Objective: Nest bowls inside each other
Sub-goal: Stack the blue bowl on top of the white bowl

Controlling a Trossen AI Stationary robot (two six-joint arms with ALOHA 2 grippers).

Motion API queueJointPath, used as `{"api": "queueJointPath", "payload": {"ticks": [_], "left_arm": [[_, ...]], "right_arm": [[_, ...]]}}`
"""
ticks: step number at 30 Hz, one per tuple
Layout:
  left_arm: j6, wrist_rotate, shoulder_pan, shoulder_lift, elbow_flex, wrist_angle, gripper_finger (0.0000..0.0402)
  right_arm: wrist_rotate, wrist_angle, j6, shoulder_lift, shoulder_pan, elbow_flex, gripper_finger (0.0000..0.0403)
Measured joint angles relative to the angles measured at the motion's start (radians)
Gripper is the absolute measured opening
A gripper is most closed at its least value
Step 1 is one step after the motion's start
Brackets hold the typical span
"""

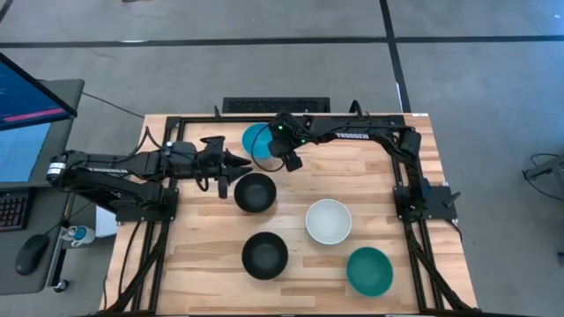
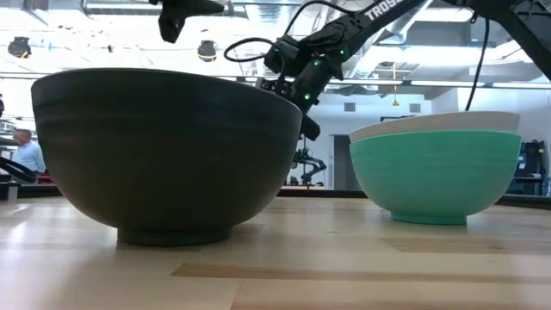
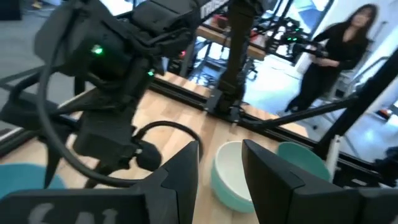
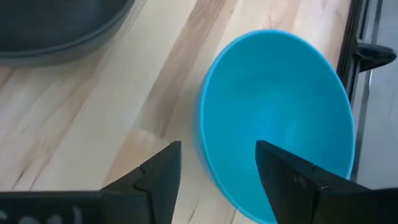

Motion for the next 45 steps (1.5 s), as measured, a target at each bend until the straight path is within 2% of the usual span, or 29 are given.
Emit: {"api": "queueJointPath", "payload": {"ticks": [5,11,17,21,30,35,37,39,41,45], "left_arm": [[0.000,-0.023,0.000,0.000,0.000,-0.039,0.0115],[0.055,-0.162,0.000,0.000,0.000,-0.064,0.0115],[0.062,-0.190,-0.001,0.000,0.000,-0.067,0.0115],[0.074,-0.245,0.000,0.000,0.000,-0.089,0.0115],[0.109,-0.361,0.000,0.000,0.000,-0.077,0.0115],[0.107,-0.368,0.000,0.000,0.000,-0.071,0.0115],[0.105,-0.367,0.000,0.000,0.000,-0.071,0.0115],[0.102,-0.365,0.000,0.000,0.000,-0.072,0.0115],[0.097,-0.364,0.000,0.000,0.000,-0.079,0.0115],[0.095,-0.364,0.000,0.000,0.000,-0.077,0.0115]], "right_arm": [[0.000,0.014,0.000,0.000,-0.001,0.000,0.0228],[0.000,0.040,-0.007,0.000,-0.005,0.000,0.0228],[-0.003,0.051,-0.007,0.000,-0.004,0.000,0.0228],[-0.003,-0.007,-0.008,0.000,-0.004,0.000,0.0228],[-0.014,0.016,-0.009,0.001,-0.005,0.000,0.0228],[-0.025,-0.019,-0.006,0.051,0.003,-0.004,0.0228],[0.025,0.021,-0.046,0.080,0.016,0.004,0.0228],[0.069,-0.014,-0.068,0.081,0.024,-0.005,0.0228],[0.082,0.044,-0.082,0.090,0.036,0.003,0.0228],[0.103,0.034,-0.085,0.093,0.043,0.010,0.0228]]}}
